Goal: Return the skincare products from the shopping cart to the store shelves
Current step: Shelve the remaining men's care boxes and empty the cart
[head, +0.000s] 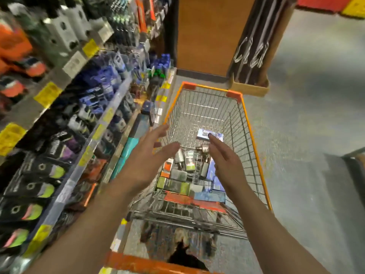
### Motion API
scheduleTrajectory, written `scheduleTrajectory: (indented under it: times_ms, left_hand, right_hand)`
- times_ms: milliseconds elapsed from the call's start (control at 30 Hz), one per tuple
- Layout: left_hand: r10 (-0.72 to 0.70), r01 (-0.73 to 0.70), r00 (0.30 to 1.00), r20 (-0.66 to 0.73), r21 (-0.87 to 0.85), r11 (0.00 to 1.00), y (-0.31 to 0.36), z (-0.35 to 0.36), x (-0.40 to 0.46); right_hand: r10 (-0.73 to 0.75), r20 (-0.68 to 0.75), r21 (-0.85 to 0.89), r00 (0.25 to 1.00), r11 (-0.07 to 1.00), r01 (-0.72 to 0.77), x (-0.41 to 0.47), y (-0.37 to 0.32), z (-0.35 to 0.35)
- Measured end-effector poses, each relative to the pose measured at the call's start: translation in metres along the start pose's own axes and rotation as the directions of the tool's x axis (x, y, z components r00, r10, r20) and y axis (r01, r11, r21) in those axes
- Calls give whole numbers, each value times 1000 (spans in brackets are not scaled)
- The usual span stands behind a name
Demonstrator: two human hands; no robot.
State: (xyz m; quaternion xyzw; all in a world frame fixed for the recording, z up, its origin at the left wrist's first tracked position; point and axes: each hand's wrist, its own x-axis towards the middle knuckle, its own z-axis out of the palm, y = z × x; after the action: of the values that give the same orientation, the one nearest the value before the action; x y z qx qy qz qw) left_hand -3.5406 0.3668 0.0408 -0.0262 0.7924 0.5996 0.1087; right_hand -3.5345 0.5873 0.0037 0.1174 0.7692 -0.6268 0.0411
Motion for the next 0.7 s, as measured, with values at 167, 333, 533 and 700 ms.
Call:
scheduleTrajectory:
  times_ms: [167, 333, 533, 700]
  left_hand:
    - [-130, 130, 991, 18, -32, 991, -13, 39, 40]
    - [-243, 243, 970, 28, 4, 970, -37, 63, 72]
    - [-340, 339, 940, 22, 29, 940, -64, 77, 102]
    - [-414, 413, 910, 12, 69, 908, -91, 88, 122]
  right_hand:
    - [99, 14, 33, 995, 995, -99, 42, 37, -21]
    - [179, 65, 18, 982, 983, -181, 78, 79, -21]
    - [271, 102, -20, 957, 963, -270, 111, 120, -8]
    - [324, 105, -65, 940, 946, -319, 131, 165, 7]
